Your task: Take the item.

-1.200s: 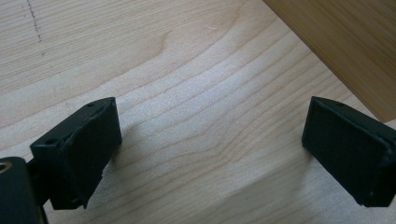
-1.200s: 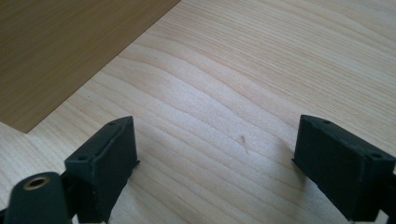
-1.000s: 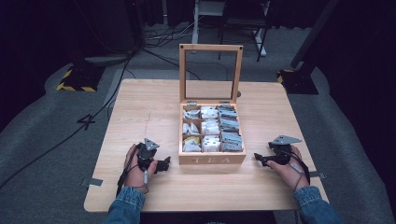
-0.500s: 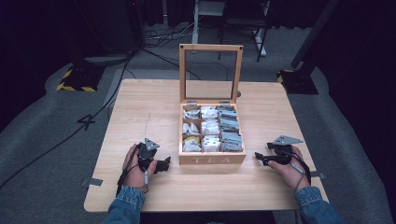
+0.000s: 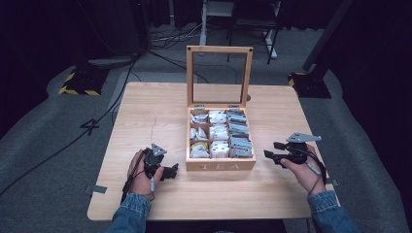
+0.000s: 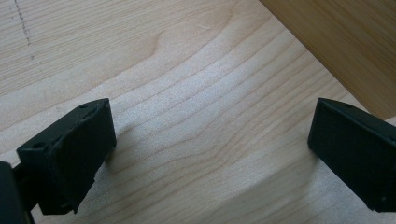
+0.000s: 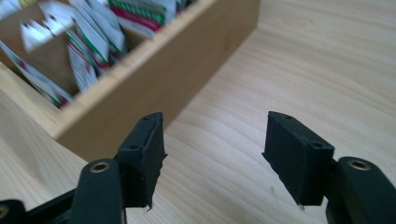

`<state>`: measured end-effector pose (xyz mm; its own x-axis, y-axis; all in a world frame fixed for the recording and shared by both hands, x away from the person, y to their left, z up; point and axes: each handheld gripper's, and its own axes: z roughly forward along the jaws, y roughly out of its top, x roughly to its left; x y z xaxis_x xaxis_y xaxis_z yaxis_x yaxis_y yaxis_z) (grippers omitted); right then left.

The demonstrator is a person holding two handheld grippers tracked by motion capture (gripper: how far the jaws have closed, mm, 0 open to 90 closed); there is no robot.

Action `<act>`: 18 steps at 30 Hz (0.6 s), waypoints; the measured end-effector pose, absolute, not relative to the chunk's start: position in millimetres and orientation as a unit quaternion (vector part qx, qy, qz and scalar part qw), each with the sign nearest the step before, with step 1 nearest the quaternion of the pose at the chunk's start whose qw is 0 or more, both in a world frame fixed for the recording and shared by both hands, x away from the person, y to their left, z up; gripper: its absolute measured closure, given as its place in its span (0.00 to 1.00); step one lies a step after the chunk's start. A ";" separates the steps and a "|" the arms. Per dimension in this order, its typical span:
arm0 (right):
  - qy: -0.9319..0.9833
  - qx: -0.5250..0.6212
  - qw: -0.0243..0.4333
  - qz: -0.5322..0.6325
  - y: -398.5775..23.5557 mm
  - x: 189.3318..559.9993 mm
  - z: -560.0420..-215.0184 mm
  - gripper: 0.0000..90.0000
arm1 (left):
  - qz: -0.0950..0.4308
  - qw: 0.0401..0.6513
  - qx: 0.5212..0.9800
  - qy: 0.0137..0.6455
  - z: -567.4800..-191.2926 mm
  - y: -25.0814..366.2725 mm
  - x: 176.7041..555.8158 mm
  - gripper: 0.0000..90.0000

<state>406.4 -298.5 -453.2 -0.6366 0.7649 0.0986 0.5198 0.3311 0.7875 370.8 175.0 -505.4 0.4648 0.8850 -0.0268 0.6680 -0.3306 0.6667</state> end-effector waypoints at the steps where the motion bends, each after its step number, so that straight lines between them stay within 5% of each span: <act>1: 0.801 0.399 0.145 0.422 -296.9 406.5 -448.2 0.44 | 0.172 0.312 0.801 0.482 -505.4 175.9 371.0 0.01; 18: 0.806 0.348 0.123 0.463 -248.3 412.1 -414.7 0.47 | 0.176 0.307 0.798 0.488 -505.4 173.3 374.5 0.00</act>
